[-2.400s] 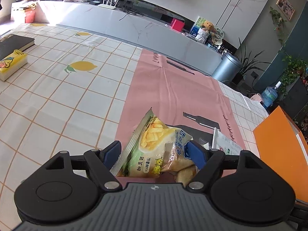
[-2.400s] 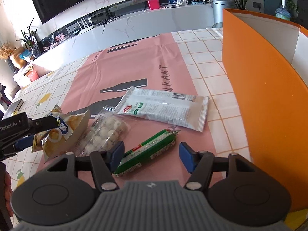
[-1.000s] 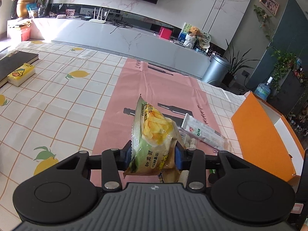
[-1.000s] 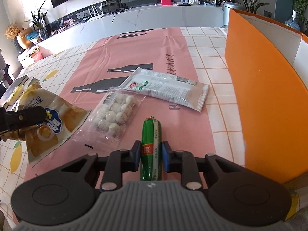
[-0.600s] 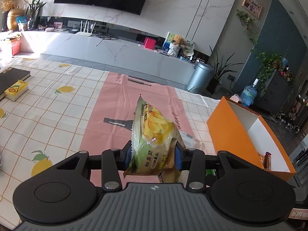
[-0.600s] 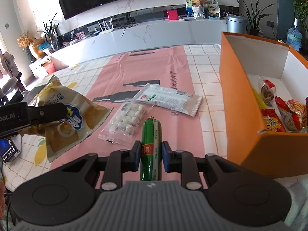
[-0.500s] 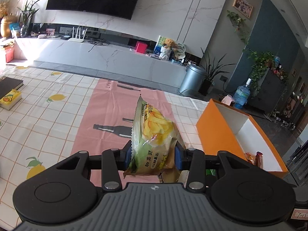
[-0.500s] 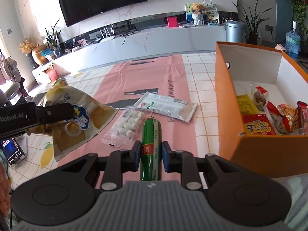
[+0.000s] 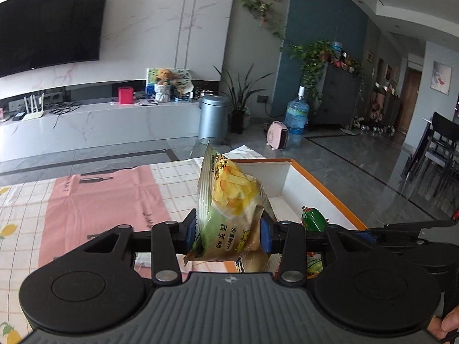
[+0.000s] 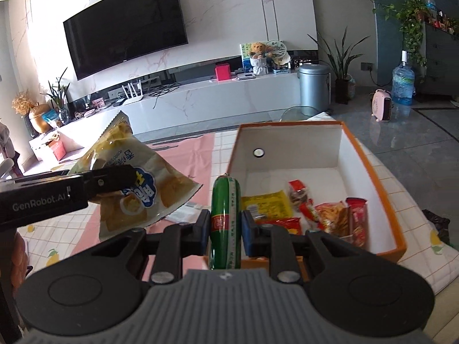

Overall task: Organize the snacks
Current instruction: 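Carry the chips bag and green sausage over the orange box with both tools, then lower both snacks into the orange box and open both tools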

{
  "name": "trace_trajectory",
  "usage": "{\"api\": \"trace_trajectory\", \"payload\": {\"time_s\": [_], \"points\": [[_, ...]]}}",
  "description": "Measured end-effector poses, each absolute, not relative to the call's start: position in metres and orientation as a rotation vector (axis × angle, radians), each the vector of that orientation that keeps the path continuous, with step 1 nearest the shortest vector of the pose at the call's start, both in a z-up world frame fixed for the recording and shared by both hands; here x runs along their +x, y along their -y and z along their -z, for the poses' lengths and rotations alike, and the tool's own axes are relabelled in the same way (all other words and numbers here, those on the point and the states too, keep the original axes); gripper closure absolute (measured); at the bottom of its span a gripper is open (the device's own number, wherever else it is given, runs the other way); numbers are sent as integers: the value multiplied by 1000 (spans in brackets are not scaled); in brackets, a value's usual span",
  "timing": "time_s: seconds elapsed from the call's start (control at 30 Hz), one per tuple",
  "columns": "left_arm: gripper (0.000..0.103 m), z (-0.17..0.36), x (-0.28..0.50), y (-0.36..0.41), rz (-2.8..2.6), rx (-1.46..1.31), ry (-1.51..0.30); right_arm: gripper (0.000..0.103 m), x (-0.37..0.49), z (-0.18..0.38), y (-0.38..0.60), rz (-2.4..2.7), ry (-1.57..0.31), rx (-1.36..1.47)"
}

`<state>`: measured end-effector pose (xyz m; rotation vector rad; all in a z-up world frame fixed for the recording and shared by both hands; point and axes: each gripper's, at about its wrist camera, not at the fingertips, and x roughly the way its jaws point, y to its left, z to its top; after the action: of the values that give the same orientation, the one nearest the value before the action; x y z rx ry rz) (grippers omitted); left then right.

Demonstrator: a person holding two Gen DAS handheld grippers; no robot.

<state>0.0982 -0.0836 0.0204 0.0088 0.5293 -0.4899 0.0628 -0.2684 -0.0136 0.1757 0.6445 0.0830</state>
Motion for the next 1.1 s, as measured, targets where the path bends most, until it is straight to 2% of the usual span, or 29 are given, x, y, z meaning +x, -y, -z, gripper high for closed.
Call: {"api": "trace_trajectory", "payload": {"time_s": [0.47,0.83,1.1], "points": [[56,13,182,195,609,392,-642,83,159,37,352,-42,-804,118],[56,44,231,224,615,609,-766,83,247,84,360,-56,-965,28],[55,66,247,234,614,688,-825,83,269,105,351,-63,-1048,-42]]}}
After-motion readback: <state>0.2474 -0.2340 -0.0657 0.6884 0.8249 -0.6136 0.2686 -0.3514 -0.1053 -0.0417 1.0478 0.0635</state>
